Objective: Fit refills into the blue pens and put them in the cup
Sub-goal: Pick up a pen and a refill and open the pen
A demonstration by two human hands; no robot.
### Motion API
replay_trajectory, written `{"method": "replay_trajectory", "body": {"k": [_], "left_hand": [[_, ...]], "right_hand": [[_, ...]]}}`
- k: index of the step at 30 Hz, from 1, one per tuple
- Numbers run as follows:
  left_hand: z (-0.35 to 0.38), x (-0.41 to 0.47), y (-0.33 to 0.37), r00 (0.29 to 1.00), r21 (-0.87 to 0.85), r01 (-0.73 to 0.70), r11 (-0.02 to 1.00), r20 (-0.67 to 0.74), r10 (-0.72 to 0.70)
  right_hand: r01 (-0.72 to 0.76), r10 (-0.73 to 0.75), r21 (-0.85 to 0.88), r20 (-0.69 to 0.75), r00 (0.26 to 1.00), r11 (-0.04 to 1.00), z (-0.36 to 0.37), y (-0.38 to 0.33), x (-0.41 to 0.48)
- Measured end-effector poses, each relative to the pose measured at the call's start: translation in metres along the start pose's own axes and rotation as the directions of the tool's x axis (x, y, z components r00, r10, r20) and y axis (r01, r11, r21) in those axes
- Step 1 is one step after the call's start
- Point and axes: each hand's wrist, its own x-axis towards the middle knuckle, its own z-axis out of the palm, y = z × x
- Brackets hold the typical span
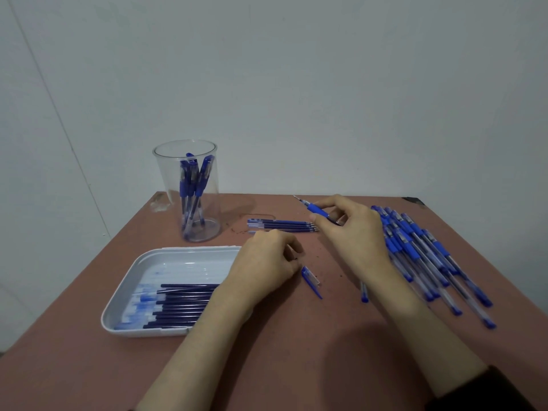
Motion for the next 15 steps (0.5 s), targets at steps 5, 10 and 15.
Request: {"method": "replay_trajectory", "body": {"k": [5, 10, 15], "left_hand": [[-0.010, 0.005, 0.003, 0.959, -0.429, 0.019, 0.903, -0.247, -0.137], [-0.021, 0.000, 0.008, 0.963, -0.824, 0.037, 0.566, -0.122, -0.242], [-0.020, 0.001, 0.004, 0.955, -0.914, 0.076, 0.398, -0.048, -0.292]], "right_hand": [[0.015, -0.019, 0.123, 0.035, 0.999, 0.992, -0.001, -0.002, -0.001], [0.055, -0.095, 0.268, 0.138, 0.986, 0.962, 0.001, -0.008, -0.005], [0.051, -0.111, 0.311, 0.177, 0.978, 0.949, -0.001, -0.012, -0.006]]}}
